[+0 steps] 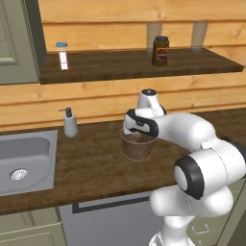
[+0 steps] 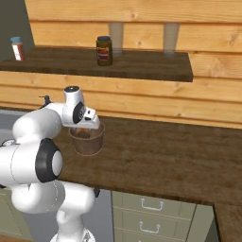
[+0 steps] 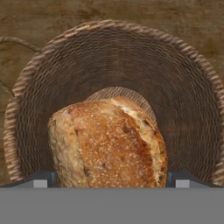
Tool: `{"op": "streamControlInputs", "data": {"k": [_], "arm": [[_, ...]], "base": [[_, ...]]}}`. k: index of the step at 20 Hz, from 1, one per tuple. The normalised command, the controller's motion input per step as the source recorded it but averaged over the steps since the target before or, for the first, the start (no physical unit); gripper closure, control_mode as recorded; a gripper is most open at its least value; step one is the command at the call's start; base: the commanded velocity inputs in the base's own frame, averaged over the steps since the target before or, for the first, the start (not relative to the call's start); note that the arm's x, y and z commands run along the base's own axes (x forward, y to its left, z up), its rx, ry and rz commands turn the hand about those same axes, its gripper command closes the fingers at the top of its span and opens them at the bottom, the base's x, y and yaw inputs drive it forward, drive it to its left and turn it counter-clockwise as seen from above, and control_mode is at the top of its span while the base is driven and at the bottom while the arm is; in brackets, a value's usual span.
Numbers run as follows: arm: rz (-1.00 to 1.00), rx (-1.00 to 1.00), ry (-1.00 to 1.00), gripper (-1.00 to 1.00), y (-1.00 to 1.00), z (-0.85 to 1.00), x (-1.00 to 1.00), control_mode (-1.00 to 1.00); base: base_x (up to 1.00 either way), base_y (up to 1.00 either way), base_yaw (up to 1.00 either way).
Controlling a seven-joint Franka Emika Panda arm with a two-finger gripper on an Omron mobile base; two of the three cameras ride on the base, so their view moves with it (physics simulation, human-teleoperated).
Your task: Open the cabinet, pick up the bread from the cabinet and place it in the basket. Then move the basket to the dining counter.
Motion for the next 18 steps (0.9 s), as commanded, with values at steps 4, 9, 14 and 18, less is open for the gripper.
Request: {"op": "streamControlInputs", "data": {"k": [4,9,14,18], "arm": [[0.0,0.01,0.0,1.0,-0.01,-0.08,0.01,-1.0],[0.0,0.0,0.0,-1.0,0.0,0.0,0.0,-1.0],[0.0,0.0,0.0,-1.0,0.0,0.0,0.01,-1.0],[0.0,0.0,0.0,-1.0,0.0,0.01,0.0,-1.0]], "base": [[0.0,0.0,0.0],[0.0,0.0,0.0],[0.0,0.0,0.0],[0.0,0.0,0.0]]}}
